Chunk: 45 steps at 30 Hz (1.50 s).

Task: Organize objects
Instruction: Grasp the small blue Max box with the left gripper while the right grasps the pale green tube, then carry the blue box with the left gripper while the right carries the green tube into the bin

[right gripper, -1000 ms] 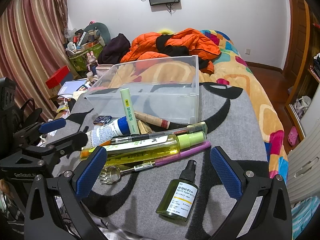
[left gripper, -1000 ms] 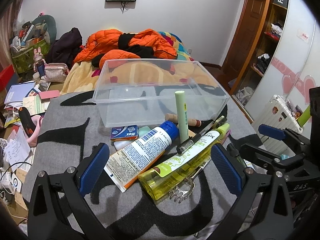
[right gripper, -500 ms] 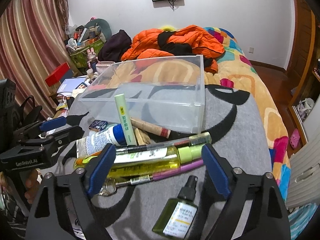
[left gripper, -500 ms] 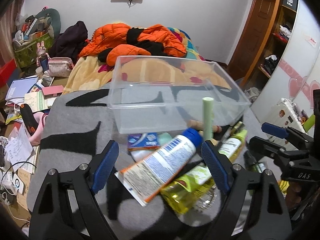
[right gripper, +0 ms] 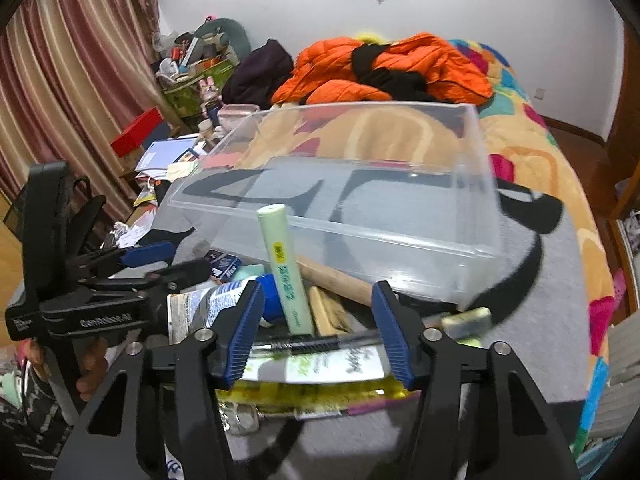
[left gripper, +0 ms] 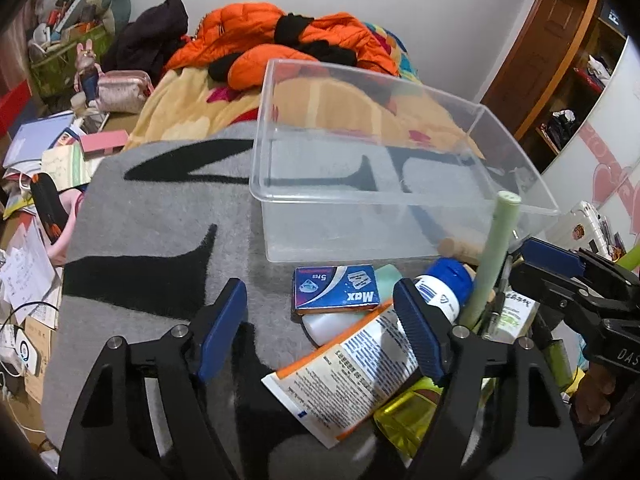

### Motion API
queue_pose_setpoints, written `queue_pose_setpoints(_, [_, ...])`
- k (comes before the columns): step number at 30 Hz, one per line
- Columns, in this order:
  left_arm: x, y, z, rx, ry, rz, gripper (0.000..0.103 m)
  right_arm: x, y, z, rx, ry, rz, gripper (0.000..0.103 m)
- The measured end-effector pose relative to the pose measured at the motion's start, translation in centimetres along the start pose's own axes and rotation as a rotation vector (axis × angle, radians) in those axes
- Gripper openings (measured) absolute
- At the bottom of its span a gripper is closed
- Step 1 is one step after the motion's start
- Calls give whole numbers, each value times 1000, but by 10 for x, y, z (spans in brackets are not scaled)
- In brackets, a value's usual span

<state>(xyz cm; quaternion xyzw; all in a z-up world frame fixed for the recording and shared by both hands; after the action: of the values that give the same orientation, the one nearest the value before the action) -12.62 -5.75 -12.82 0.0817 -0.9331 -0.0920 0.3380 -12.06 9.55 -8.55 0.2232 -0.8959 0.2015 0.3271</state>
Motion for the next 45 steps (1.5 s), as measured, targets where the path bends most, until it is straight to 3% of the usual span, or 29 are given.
queue_pose_setpoints(8, [-5, -3, 15, -45, -44, -47, 64, 0, -8, 19, 16, -38, -24, 32])
queue_pose_setpoints(12, [-5, 3, 14, -74, -47, -44, 51, -1, -12, 20, 17, -38, -35, 25])
queue_pose_setpoints(16, [-5, 7, 13, -68, -38, -26, 49, -2, -15, 22, 14, -42, -49, 16])
queue_pose_setpoints(17, [-5, 7, 12, -65, -36, -28, 48, -2, -15, 23, 12, -42, -50, 16])
queue_pose_setpoints(22, [-2, 7, 0, -68, -3, -27, 28, -1, -16, 18, -3, -19, -58, 14])
queue_pose_setpoints(32, [0, 19, -29, -89, 50, 8, 6, 4, -22, -5, -8, 40, -69, 14])
queue_pose_setpoints(45, [21, 41, -72, -107, 146, 59, 5, 23, -22, -44, -35, 142, -88, 14])
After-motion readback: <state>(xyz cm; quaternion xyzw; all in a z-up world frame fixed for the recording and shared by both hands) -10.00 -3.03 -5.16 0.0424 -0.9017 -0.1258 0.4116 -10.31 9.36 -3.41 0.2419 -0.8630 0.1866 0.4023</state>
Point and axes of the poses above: each gripper's, at about its wrist camera, not at the fingertips, and z roughly the way its jaws point, y to its right, x to its top, the point moved 10 cm from there along z, roughly the way its jaws point, and after that the axes turned 5 degrees about y, right-handed, at the moved point
